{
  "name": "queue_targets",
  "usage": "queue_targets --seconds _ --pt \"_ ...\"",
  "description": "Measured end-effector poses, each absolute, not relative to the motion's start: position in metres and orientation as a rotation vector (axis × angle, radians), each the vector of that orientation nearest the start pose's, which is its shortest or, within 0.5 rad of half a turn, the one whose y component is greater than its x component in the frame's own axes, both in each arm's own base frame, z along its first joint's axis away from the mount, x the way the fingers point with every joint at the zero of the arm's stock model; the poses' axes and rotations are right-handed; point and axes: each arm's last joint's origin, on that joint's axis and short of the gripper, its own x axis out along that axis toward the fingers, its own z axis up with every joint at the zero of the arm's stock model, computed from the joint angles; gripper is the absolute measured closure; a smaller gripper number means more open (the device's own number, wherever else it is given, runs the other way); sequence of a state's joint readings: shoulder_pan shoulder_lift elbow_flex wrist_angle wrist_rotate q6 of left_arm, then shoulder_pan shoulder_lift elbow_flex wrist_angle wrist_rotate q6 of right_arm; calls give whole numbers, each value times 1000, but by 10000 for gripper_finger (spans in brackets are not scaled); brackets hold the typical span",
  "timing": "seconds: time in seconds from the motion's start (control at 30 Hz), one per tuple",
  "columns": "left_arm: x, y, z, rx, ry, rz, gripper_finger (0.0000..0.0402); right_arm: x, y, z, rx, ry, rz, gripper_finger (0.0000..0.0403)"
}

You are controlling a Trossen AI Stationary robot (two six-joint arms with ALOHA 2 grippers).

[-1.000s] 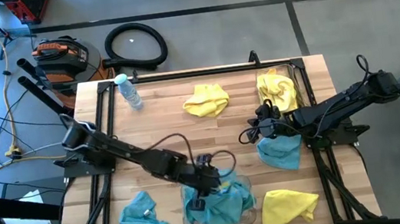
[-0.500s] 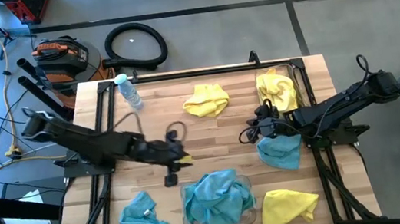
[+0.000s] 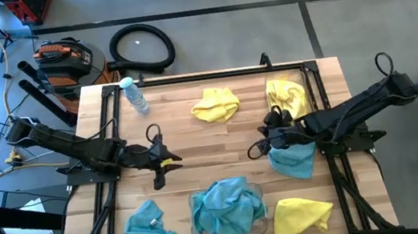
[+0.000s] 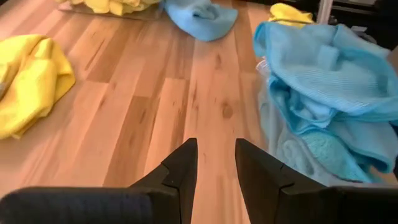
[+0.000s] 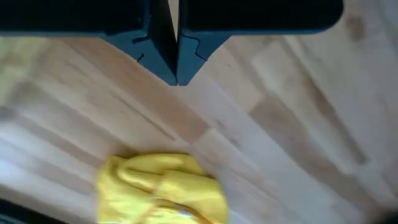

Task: Sort microfiber towel by color & place in baskets
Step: Put the blue microfiber towel into the bottom transparent bin

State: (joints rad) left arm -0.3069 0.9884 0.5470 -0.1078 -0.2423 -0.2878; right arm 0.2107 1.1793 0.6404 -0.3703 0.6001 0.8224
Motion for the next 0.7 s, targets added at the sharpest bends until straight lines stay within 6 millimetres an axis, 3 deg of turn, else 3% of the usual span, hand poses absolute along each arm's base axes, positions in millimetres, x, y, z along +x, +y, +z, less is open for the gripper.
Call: queue_targets --seconds 0.33,0.7 --pt "188 -52 222 -102 510 28 305 209 24 250 361 739 -820 403" --pt "183 -47 227 -6 493 16 305 199 12 248 421 850 -915 403"
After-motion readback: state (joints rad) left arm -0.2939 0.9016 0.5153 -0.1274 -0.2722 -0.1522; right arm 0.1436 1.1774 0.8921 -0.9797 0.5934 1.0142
